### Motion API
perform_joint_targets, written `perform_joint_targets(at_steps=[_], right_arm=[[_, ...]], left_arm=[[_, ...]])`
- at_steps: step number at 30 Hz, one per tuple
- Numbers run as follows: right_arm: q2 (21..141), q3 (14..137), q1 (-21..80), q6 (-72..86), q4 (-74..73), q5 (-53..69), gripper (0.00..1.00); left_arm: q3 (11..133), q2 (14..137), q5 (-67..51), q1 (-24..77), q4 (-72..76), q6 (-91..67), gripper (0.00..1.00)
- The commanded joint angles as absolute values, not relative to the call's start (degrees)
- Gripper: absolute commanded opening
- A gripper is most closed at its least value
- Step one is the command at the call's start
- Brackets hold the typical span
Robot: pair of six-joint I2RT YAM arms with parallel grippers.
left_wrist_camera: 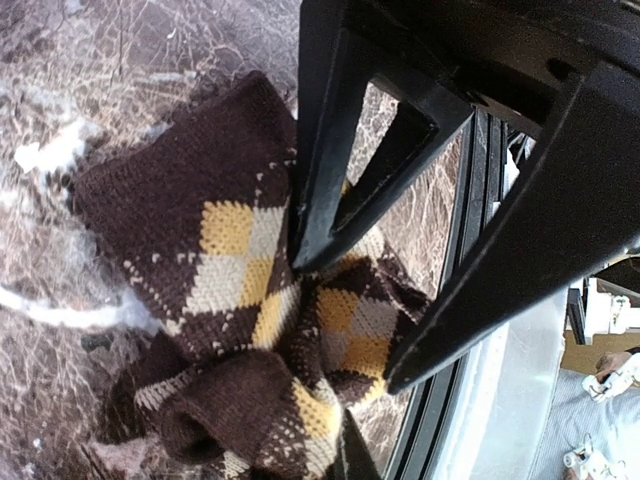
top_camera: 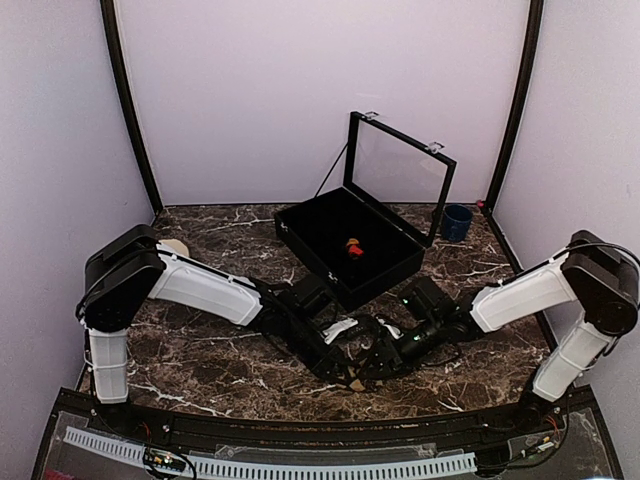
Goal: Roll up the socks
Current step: Roll the sock at the center of the board.
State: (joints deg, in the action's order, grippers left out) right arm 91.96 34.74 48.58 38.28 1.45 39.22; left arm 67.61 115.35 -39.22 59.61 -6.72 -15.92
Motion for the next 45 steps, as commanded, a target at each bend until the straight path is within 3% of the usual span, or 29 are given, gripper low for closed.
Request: perform_joint_targets(at_steps=[1,12,23,29,36,37,45], right_arm=[[90.1,33.5,48.0,38.7,1.6,33.5,0.46],[84.0,30.3,47.4,40.8,-0.3,26.8,0.46],[69.4,32.6,49.6,35.7,-13.6,7.7,0.46],[67.4,37.4,60.2,33.5,-20.3,-7.7,0.46],[72.4,43.1,78.3,31.4,-24.8,-26.9,0.46],[75.3,45.1,84.6,29.2,-25.8,-32.0,0.46],[84.9,50.7,91.6,22.8,-26.2,-35.2,0.46]], left_arm=[[66.6,116.9,-39.7,59.2,-13.3,-17.6,0.0],[66.6,117.0,-40.1,58.6,-13.6,-17.2,0.0],[68.8,117.9,-41.1,57.9,-15.7,-16.6,0.0],[70.2,118.8,-42.0,57.8,-16.1,-17.0,0.0],[72.4,120.4,-43.7,57.8,-18.6,-16.3,0.0],[73.9,121.4,-44.1,57.8,-20.4,-15.6,0.0],[74.9,122.2,-44.2,57.8,-22.9,-14.3,0.0]])
